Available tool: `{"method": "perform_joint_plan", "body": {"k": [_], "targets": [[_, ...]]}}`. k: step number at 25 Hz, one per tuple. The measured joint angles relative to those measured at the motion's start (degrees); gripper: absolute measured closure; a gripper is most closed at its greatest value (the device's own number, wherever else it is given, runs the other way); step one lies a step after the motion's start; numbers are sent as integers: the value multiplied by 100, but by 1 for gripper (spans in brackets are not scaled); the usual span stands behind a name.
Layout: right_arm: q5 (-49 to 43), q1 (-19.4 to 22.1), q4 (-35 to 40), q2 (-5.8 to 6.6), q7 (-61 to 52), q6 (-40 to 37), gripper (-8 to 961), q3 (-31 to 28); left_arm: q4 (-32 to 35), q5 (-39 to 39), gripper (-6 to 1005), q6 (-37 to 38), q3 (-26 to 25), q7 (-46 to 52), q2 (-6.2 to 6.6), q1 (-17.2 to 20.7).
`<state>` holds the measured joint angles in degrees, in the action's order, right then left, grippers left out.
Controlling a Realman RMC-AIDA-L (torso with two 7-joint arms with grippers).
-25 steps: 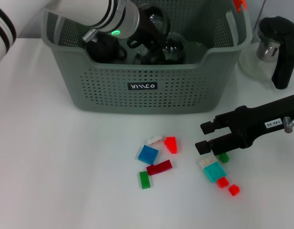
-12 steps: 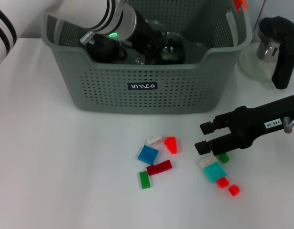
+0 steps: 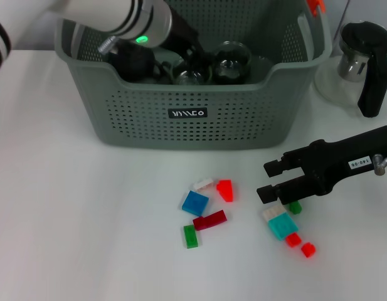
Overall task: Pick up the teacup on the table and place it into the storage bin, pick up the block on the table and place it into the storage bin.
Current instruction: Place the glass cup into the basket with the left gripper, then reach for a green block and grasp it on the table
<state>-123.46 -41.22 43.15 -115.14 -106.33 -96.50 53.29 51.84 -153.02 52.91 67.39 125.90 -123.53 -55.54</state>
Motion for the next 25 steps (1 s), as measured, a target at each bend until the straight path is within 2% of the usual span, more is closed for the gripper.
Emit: {"method": "perform_joint_plan", "body": {"k": [3,6,9,14,19,22,25], "targets": [[-2,-2,0,2,5,0,153,-15,379,0,562,281,-2,194,43,133],[-3,-23,0,29,-14,-22,153,-30,1110,0,503,761,-65,356,53,420],[-4,-28,0,42,-27,-40,152,-31,2008,65,264,1439,-229,414,8,721],[-3,-11,5,71,-33,-44,152,-32,3596,622,128,2857,-342,415,-69,1442],[-3,-1,30,89,-33,-60,152,-30,4614,2168,129,3754,-409,220,-61,2413],[-3,3,34,100,-33,-63,152,-24,4792,2995,130,4018,-404,-135,-77,2909],[-3,20,52,149,-11,-85,152,0,4609,3821,130,4201,-376,-744,-86,3372]]}}
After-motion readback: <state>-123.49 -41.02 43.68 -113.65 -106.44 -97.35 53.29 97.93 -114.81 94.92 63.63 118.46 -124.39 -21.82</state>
